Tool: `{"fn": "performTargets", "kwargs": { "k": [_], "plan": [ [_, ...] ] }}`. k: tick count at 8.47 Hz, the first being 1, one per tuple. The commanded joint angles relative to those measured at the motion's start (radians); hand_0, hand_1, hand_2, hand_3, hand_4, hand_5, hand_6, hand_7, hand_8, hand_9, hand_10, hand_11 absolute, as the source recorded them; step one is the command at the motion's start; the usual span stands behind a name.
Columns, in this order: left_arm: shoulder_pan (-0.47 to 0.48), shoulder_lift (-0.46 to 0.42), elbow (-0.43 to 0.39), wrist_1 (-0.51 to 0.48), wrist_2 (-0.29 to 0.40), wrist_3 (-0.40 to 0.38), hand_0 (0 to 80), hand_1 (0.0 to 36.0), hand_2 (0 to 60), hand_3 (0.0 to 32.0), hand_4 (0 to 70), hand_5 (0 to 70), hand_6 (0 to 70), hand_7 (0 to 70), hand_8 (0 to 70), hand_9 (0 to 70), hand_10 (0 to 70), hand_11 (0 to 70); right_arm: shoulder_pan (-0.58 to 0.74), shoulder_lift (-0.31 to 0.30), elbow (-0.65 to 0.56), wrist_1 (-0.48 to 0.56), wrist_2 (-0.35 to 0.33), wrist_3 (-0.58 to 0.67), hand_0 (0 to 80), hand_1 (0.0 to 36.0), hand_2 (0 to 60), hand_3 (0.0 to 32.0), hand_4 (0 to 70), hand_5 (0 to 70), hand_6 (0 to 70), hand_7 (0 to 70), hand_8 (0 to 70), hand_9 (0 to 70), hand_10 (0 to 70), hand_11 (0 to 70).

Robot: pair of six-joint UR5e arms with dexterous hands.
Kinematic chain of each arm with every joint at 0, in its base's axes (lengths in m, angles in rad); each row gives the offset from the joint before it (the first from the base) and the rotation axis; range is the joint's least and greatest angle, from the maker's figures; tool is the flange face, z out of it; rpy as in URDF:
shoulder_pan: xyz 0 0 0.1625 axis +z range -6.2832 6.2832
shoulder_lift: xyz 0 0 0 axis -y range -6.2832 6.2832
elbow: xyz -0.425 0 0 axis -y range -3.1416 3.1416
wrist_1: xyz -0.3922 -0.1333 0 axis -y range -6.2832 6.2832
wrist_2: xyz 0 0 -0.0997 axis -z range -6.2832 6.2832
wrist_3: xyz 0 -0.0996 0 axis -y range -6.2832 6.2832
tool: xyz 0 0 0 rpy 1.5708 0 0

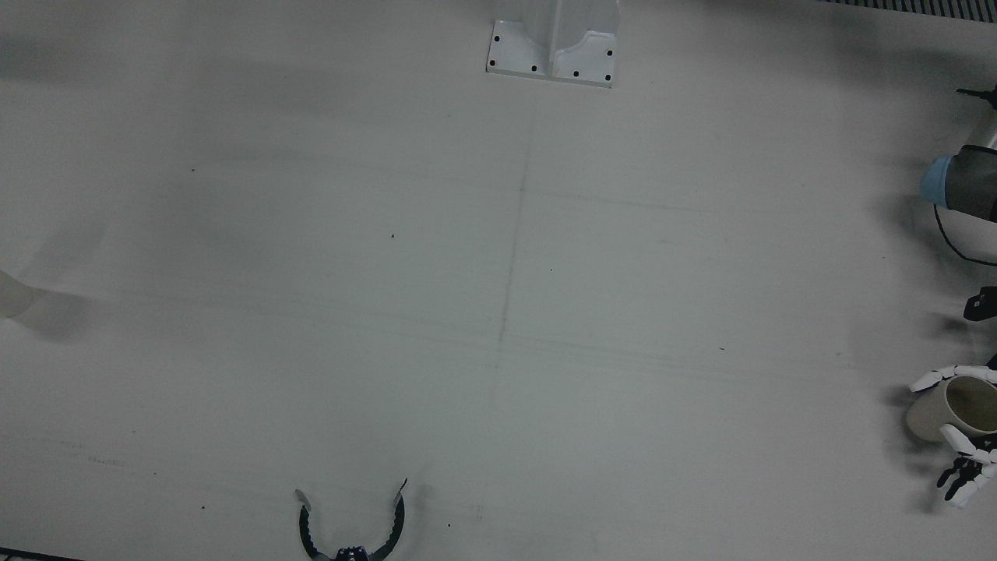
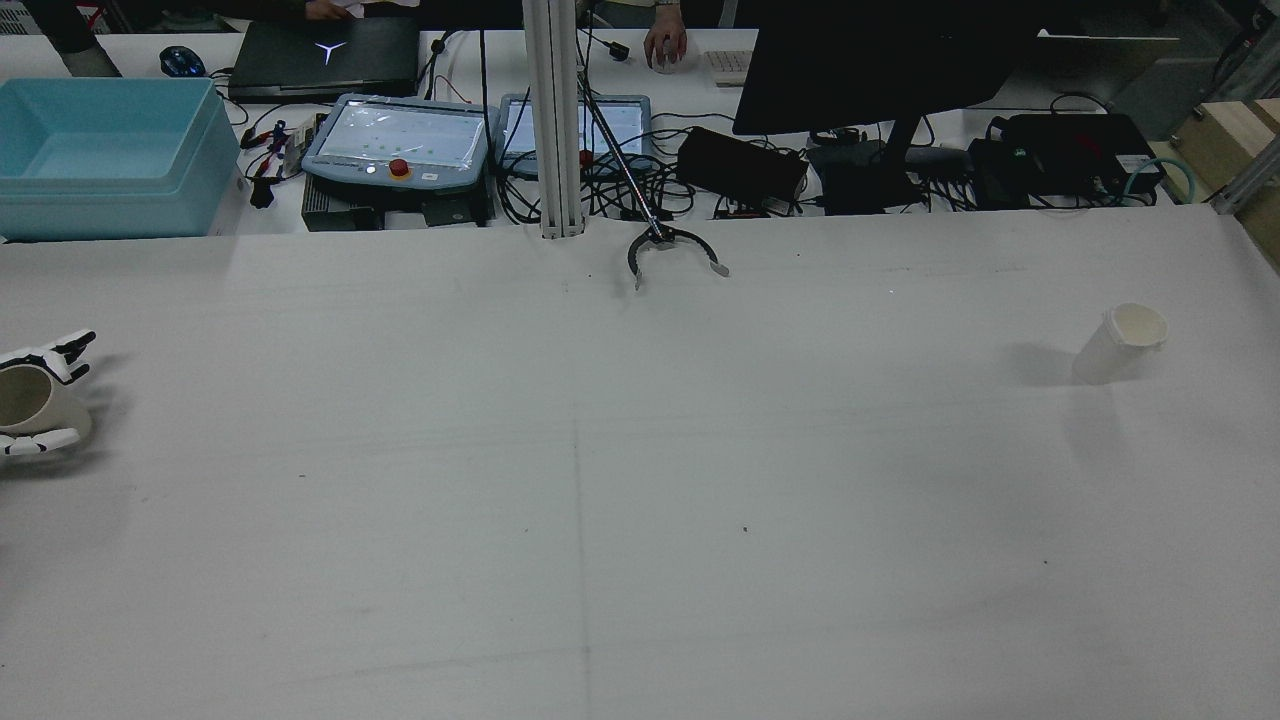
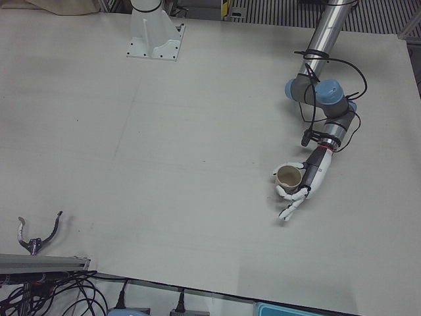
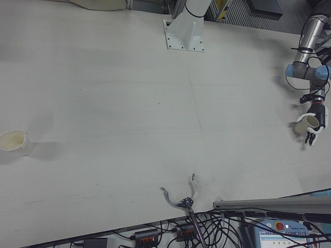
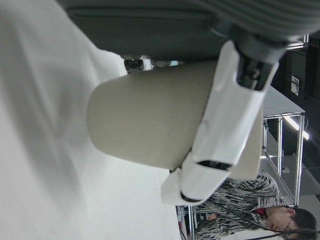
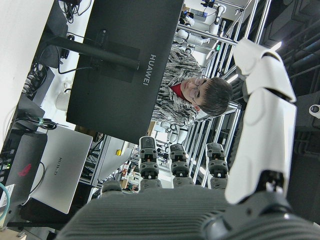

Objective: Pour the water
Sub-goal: 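Close the left hand around the beige paper cup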

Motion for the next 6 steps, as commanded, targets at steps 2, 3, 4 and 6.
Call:
{"fn": "performTargets", "kwargs": {
  "k": [2, 3, 4, 6],
  "plan": [
    [-0.002, 0.047, -0.146, 0.106, 0.007, -0.059, 80.0, 36.0, 60.0, 0.0, 38.2, 70.0, 16.6, 10.1, 10.6, 3.5, 6.1, 13.1, -0.005, 0.000, -0.146, 0.127, -0.001, 0.005, 55.7, 25.2, 21.7, 0.0, 7.3, 9.5, 15.5, 8.2, 17.0, 19.1, 0.0, 0.0],
    [-0.005, 0.053, -0.181, 0.134, 0.018, -0.066, 80.0, 36.0, 60.0, 0.0, 37.9, 70.0, 16.7, 10.3, 10.7, 3.5, 6.0, 12.9, -0.010, 0.001, -0.235, 0.251, 0.002, 0.014, 55.6, 25.1, 20.3, 0.0, 2.0, 9.8, 13.3, 3.8, 17.8, 20.4, 0.0, 0.0],
    [-0.002, 0.079, -0.215, 0.149, 0.018, -0.068, 80.0, 36.0, 60.0, 0.0, 37.8, 70.0, 16.6, 10.3, 10.5, 3.3, 5.9, 12.9, -0.017, 0.001, -0.297, 0.318, 0.004, 0.015, 56.1, 25.4, 20.9, 0.0, 3.8, 10.0, 14.6, 6.0, 16.6, 18.3, 0.0, 0.0],
    [-0.005, 0.090, -0.264, 0.196, 0.018, -0.076, 80.0, 36.0, 60.0, 0.0, 37.9, 70.0, 16.7, 10.5, 10.6, 3.5, 6.0, 12.9, -0.039, 0.008, -0.450, 0.468, 0.012, 0.014, 57.4, 25.6, 22.3, 0.0, 13.0, 10.8, 18.9, 14.1, 20.3, 23.9, 0.0, 0.0]
  ]
}}
